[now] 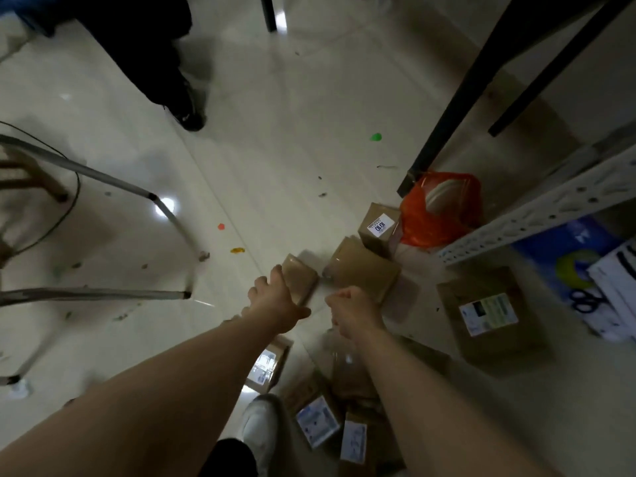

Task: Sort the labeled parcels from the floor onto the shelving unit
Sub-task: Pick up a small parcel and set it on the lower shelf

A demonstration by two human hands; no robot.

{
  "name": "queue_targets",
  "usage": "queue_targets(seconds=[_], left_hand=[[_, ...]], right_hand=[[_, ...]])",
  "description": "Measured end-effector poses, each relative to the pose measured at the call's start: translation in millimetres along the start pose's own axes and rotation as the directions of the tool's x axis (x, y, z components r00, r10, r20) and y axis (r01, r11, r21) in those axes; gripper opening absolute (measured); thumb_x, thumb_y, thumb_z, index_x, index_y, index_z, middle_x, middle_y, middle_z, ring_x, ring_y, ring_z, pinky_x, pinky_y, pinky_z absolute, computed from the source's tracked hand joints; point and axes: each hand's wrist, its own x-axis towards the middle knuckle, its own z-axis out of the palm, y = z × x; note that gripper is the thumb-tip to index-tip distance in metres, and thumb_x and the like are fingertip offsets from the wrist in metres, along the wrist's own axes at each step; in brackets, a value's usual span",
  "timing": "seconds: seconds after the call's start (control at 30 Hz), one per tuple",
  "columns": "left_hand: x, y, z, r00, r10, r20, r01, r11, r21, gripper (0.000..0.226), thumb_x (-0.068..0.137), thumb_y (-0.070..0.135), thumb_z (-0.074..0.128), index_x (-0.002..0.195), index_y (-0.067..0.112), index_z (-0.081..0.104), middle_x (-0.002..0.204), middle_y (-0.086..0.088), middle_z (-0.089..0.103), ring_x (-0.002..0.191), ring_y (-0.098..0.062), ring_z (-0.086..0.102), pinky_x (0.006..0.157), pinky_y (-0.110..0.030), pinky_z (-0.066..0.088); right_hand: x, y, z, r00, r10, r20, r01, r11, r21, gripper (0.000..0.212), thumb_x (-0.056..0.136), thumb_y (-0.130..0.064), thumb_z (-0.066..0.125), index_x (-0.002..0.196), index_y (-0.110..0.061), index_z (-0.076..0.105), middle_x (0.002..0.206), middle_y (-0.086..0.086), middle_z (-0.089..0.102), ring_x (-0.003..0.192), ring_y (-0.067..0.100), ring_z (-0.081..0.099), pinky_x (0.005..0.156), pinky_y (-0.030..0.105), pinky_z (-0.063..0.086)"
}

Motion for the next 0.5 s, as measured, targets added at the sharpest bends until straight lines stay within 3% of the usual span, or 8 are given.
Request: queue_targets(seconds=[0.17, 0.27, 0.4, 0.5], left_hand=[[76.8, -12.8, 56.3, 0.997, -0.071, -0.036, 0.072, 0.997, 0.022, 0.128, 0.068, 0.051, 0.083, 0.151, 0.037, -0.014, 0.161, -0.009, 0.005, 0.147, -0.035, 0.006, 0.109, -0.064, 0.024], [106.0, -18.8, 76.2, 0.992, -0.117, -0.050, 0.117, 0.993, 0.006, 0.131, 0.071, 0.049, 0.081, 0.150, 0.034, -0.021, 0.157, -0.012, 0.015, 0.144, -0.037, 0.017, 0.109, -0.059, 0.029], [97.1, -21.6, 71.0, 0.992, -0.103, -0.076, 0.103, 0.995, -0.004, 0.113, 0.075, 0.028, 0.078, 0.153, 0.023, -0.003, 0.144, -0.013, 0.029, 0.128, -0.035, 0.034, 0.100, -0.049, 0.042], [48.7, -17.3, 39.1, 0.957, 0.156, -0.243, -0.111, 0.975, 0.191, 0.095, 0.069, 0.015, 0.074, 0.146, 0.020, 0.019, 0.140, -0.007, 0.030, 0.126, -0.031, 0.033, 0.096, -0.046, 0.043]], right_hand=[[83.1, 22.5, 19.4, 1.000, -0.009, 0.025, 0.009, 1.000, 0.008, 0.009, 0.090, -0.028, 0.062, 0.085, -0.029, 0.054, 0.099, 0.005, 0.065, 0.097, 0.027, 0.063, 0.087, 0.043, 0.052], [114.0, 30.8, 22.8, 0.999, -0.026, 0.022, 0.026, 1.000, 0.006, 0.008, 0.090, -0.027, 0.061, 0.084, -0.026, 0.057, 0.100, 0.008, 0.066, 0.100, 0.031, 0.064, 0.092, 0.048, 0.053], [114.2, 32.7, 13.9, 1.000, -0.019, -0.002, 0.019, 0.999, 0.037, 0.007, 0.089, -0.026, 0.063, 0.084, -0.023, 0.058, 0.097, 0.010, 0.067, 0.093, 0.031, 0.065, 0.083, 0.046, 0.055], [73.1, 23.6, -6.9, 0.999, 0.032, 0.017, -0.034, 0.993, 0.115, 0.023, 0.086, -0.049, 0.064, 0.092, -0.027, 0.060, 0.096, 0.005, 0.068, 0.087, 0.026, 0.068, 0.070, 0.039, 0.053]])
